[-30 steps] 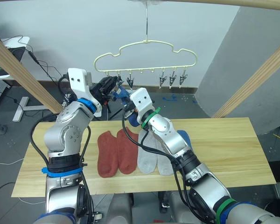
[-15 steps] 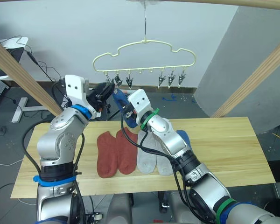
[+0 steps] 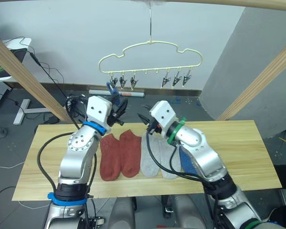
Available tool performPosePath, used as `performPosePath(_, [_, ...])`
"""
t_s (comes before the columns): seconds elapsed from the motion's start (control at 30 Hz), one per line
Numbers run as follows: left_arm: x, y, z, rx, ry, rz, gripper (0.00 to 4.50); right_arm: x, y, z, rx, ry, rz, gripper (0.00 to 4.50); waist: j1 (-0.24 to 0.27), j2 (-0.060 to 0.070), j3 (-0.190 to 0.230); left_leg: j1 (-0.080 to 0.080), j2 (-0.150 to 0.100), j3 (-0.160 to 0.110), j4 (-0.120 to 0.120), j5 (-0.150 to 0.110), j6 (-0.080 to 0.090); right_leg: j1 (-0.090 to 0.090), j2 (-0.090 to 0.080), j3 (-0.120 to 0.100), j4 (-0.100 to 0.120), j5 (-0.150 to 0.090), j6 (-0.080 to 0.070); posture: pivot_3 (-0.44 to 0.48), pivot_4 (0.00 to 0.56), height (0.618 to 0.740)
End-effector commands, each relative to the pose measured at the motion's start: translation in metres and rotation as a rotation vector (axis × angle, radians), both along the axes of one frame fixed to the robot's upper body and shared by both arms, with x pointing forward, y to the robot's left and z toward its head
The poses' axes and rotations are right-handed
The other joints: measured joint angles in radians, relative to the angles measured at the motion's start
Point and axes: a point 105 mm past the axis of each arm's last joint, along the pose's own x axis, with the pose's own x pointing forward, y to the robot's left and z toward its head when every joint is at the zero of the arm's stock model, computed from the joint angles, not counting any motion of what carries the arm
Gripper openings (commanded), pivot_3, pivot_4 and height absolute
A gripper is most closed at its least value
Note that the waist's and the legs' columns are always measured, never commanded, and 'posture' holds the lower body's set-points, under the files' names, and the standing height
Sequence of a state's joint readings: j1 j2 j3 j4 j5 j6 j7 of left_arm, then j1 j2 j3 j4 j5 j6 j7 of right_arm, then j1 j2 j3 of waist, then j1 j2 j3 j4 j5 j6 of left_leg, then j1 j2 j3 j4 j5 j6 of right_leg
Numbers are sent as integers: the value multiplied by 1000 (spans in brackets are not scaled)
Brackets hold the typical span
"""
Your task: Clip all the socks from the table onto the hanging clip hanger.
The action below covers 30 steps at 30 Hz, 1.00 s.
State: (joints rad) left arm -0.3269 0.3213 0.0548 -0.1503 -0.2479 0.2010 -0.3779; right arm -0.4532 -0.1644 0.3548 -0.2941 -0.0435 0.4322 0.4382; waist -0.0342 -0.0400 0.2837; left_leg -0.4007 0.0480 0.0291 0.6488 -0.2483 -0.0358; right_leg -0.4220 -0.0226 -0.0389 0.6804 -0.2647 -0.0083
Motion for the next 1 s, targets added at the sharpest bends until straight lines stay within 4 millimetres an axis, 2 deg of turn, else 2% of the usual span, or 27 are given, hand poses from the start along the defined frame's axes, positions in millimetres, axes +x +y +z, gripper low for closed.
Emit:
performPosePath(0.03, [6, -9, 9, -19, -79, 22, 1797, -14, -13, 22, 21, -44, 22, 1699, -3, 0, 0, 0, 0, 0, 0, 0, 0, 0, 0, 0, 0, 0, 0, -148, 282, 740])
performPosePath(0.3, [14, -19, 10, -71, -142, 82, 1797, -17, -32, 24, -6, -13, -27, 1699, -27, 0, 0, 0, 0, 1, 0, 0, 0, 0, 0, 1, -1, 0, 0, -200, 291, 740])
performPosePath(0.53, [16, -7, 9, -86, -166, 177, 1797, -16, -39, 24, -18, -3, -47, 1699, -41, 0, 0, 0, 0, 1, 0, 0, 1, 0, 0, 1, -1, 0, 0, -204, 290, 740])
performPosePath(1.0, [19, 2, 0, -98, -133, 212, 1797, -11, -43, 27, -14, -8, -68, 1699, -50, 0, 0, 0, 0, 1, 0, 0, 1, 0, 1, 1, -1, 0, 1, -208, 287, 740])
